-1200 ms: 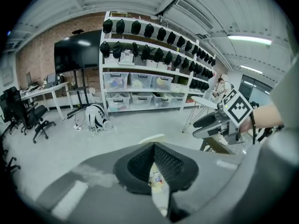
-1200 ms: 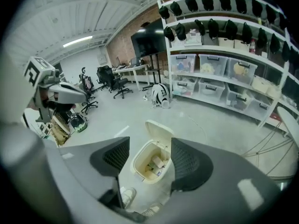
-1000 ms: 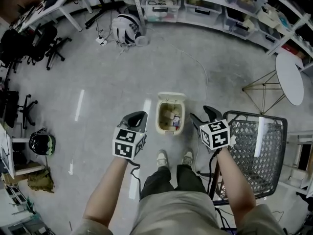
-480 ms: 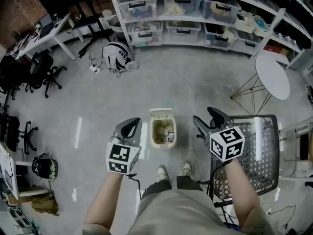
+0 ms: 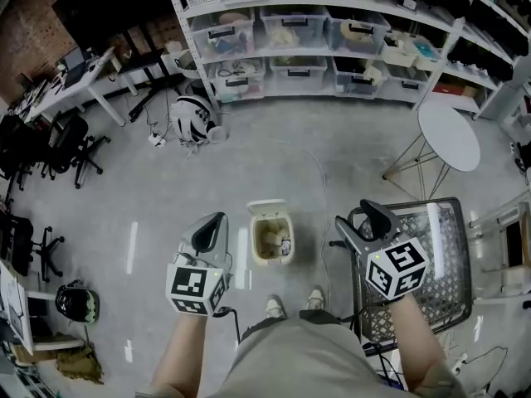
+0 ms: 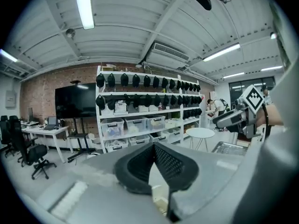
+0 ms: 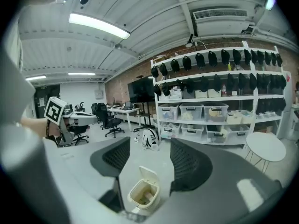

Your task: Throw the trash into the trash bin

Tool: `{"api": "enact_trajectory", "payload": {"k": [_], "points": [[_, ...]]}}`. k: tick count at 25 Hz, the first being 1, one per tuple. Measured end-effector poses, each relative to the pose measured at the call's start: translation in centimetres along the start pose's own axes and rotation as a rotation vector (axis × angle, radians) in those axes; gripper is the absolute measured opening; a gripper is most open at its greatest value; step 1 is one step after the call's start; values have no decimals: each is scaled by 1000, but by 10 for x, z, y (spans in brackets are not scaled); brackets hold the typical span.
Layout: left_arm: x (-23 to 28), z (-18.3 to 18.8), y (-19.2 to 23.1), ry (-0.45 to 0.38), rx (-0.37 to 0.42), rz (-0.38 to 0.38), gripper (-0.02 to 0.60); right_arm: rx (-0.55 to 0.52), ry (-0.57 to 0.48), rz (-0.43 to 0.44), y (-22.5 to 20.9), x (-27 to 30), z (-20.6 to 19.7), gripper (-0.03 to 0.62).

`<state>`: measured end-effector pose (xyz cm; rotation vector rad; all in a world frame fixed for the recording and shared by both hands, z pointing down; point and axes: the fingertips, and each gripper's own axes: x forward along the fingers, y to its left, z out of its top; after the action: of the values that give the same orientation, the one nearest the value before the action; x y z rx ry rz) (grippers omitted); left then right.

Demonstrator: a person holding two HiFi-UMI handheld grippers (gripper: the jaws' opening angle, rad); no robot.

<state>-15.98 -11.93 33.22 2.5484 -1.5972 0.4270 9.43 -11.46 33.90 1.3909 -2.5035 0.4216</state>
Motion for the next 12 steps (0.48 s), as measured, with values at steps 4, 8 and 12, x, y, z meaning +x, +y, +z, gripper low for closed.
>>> {"api": "enact_trajectory", "payload": {"k": [4, 8, 12], "points": [[13, 4, -11, 2, 20, -48, 3, 11, -9, -66, -22, -9, 0, 275], [35, 13, -33, 5, 48, -109, 3, 24, -6, -164, -57, -22, -7, 276], [66, 14, -70, 19, 72, -192, 2, 49, 33, -225, -90, -35, -28, 276]]}}
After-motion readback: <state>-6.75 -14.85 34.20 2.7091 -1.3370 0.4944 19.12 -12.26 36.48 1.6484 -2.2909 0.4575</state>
